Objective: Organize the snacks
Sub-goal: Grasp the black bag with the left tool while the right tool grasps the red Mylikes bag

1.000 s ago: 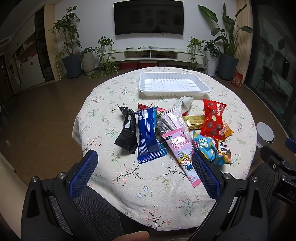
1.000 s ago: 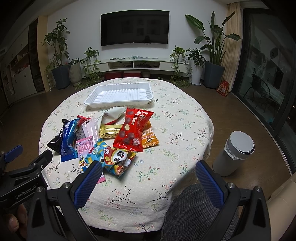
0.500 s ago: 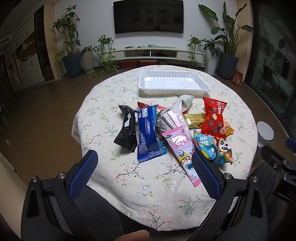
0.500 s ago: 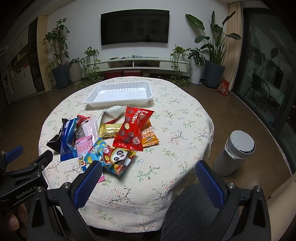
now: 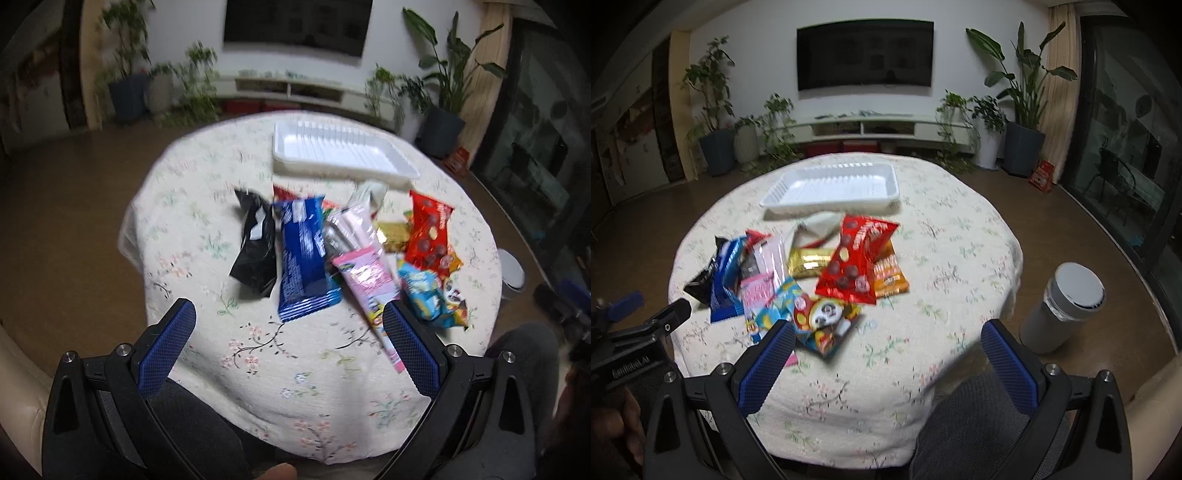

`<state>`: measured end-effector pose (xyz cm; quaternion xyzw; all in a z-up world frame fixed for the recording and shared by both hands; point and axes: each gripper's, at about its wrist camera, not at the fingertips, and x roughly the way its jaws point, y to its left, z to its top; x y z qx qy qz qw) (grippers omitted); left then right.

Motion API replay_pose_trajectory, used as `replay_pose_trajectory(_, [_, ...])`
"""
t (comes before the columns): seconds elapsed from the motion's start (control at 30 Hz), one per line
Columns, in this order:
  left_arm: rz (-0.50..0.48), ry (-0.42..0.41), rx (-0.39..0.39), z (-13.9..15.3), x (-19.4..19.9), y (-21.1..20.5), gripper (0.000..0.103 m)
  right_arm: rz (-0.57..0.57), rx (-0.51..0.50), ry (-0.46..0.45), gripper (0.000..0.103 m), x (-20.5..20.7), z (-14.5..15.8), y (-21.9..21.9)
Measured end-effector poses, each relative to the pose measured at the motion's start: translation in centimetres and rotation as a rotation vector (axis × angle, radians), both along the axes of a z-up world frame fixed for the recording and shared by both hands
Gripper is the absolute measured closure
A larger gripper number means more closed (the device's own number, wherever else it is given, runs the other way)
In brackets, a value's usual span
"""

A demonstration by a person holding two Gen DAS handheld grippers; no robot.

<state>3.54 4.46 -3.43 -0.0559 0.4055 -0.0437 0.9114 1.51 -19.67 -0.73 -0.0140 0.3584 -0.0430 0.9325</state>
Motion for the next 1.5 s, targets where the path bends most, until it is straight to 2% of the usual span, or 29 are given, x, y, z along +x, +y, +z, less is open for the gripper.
replay_pose_trajectory(0.1, [0.003,0.037,0.02,-1.1,1.1,1.5,0.0,0.034,0.054,-0.031,0.0,0.8,0.6,-1.5])
replay_pose_trajectory(0.17, [0.012,0.136,0.049,-1.9,2.3,2.2,0.0,0.042,0.065,-0.049,0.0,1.5,1.1,-2.2])
replay_pose_trajectory(0.27, [0.057,0.09,0.03,-1.6,3.5,3.9,0.002,0.076,0.059,-0.046,0.0,2.9,1.0,-2.7])
replay_pose_trajectory(0.33, [0.037,0.107,0.065,-1.5,5.2,3.9,0.002,0.101,0.053,-0.025,0.003,4.0,0.6,-2.7])
replay_pose_trajectory(0.47, [-0.011,0.153,0.162,-1.9,9.1,3.1,0.002,0.142,0.078,0.035,0.017,6.0,-0.6,-2.6])
replay_pose_trajectory(0.6, [-0.024,0.166,0.181,-1.5,11.9,3.8,0.003,0.141,0.096,0.087,0.03,7.4,-1.5,-3.2])
replay_pose_trajectory(0.7, [-0.026,0.182,0.201,-1.5,13.6,4.5,0.003,0.126,0.105,0.117,0.035,8.4,-2.1,-4.1])
replay_pose_trajectory(0.8, [-0.044,0.22,0.193,-2.3,14.7,4.8,0.003,0.108,0.164,0.157,0.038,9.9,-2.6,-5.0])
replay_pose_trajectory(0.93, [-0.085,0.229,0.179,-3.2,15.0,4.3,0.003,0.127,0.268,0.189,0.039,12.0,-3.0,-4.7])
replay_pose_trajectory(1.07, [-0.095,0.225,0.166,-3.9,15.6,4.2,0.004,0.157,0.242,0.195,0.039,13.5,-3.5,-2.5])
replay_pose_trajectory(1.2, [-0.107,0.232,0.153,-4.2,15.6,4.0,0.018,0.154,0.237,0.238,0.045,15.3,-4.6,-1.3])
replay_pose_trajectory(1.33, [-0.118,0.246,0.157,-4.6,16.2,3.9,0.025,0.13,0.238,0.27,0.045,16.3,-5.8,-1.1])
replay_pose_trajectory(1.5, [-0.113,0.266,0.155,-5.2,17.0,4.0,0.025,0.128,0.232,0.295,0.045,16.9,-7.1,-0.7])
